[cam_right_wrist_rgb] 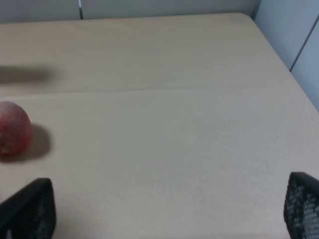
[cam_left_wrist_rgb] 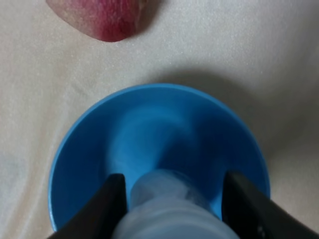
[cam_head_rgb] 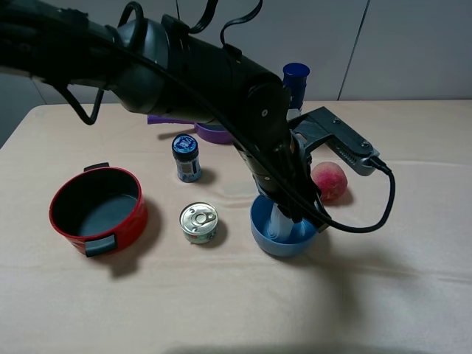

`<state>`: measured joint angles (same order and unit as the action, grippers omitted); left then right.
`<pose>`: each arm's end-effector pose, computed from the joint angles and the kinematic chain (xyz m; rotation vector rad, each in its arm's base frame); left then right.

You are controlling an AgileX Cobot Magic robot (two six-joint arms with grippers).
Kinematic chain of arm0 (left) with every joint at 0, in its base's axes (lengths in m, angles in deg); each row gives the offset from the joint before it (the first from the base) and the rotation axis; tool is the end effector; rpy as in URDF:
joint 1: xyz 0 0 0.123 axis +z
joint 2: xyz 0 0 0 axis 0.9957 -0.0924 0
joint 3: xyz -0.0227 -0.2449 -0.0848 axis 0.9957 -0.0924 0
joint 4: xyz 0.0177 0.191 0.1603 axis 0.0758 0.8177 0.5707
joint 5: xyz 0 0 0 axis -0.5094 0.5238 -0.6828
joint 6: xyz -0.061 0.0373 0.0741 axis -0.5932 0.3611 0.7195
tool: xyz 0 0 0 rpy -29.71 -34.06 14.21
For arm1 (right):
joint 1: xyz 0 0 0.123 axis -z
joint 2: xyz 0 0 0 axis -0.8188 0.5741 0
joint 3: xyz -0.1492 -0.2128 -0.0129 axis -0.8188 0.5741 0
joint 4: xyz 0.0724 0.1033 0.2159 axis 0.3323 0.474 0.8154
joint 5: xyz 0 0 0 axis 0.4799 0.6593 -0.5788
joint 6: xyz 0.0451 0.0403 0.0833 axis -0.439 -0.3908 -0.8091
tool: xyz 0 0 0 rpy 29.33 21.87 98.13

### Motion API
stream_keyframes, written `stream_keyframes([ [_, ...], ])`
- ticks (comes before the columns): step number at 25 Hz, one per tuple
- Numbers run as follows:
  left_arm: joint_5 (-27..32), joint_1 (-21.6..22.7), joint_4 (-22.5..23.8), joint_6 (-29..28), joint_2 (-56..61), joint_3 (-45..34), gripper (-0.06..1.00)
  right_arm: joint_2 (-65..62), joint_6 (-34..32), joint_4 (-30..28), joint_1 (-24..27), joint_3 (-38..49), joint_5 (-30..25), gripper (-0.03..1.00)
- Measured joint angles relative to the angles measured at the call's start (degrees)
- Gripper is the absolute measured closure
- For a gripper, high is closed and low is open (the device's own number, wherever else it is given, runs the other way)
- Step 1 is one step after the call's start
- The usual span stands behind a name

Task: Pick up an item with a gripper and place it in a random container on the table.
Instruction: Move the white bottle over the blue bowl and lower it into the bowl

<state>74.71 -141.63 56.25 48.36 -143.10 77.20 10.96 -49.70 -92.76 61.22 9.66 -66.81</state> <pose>0.2325 -0.3571 0.1422 1.3435 2.2333 -0.3352 0.0288 -0.0087 0.2739 0.1183 2.0055 -0.1400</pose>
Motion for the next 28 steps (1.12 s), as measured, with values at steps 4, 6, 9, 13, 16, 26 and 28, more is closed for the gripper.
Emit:
stream_keyframes([
  [4, 0.0, 0.0, 0.0, 0.0, 0.0, 0.0, 0.50, 0.0, 0.0, 0.0, 0.0, 0.0, 0.0, 0.27],
  [6, 0.0, 0.0, 0.0, 0.0, 0.0, 0.0, 0.50, 0.0, 0.0, 0.0, 0.0, 0.0, 0.0, 0.27],
  [9, -0.2, 0.0, 0.0, 0.0, 0.0, 0.0, 0.50, 0.0, 0.0, 0.0, 0.0, 0.0, 0.0, 0.27],
  [13, -0.4, 0.0, -0.4, 0.0, 0.0, 0.0, 0.50, 0.0, 0.0, 0.0, 0.0, 0.0, 0.0, 0.27],
  [16, -0.6, 0.0, -0.4, 0.0, 0.0, 0.0, 0.50, 0.0, 0.0, 0.0, 0.0, 0.0, 0.0, 0.27],
  [26, -1.5, 0.0, -0.4, 0.0, 0.0, 0.0, 0.12, 0.0, 0.0, 0.0, 0.0, 0.0, 0.0, 0.27],
  [28, -1.5, 0.0, -0.4, 0.0, 0.0, 0.0, 0.05, 0.0, 0.0, 0.0, 0.0, 0.0, 0.0, 0.27],
])
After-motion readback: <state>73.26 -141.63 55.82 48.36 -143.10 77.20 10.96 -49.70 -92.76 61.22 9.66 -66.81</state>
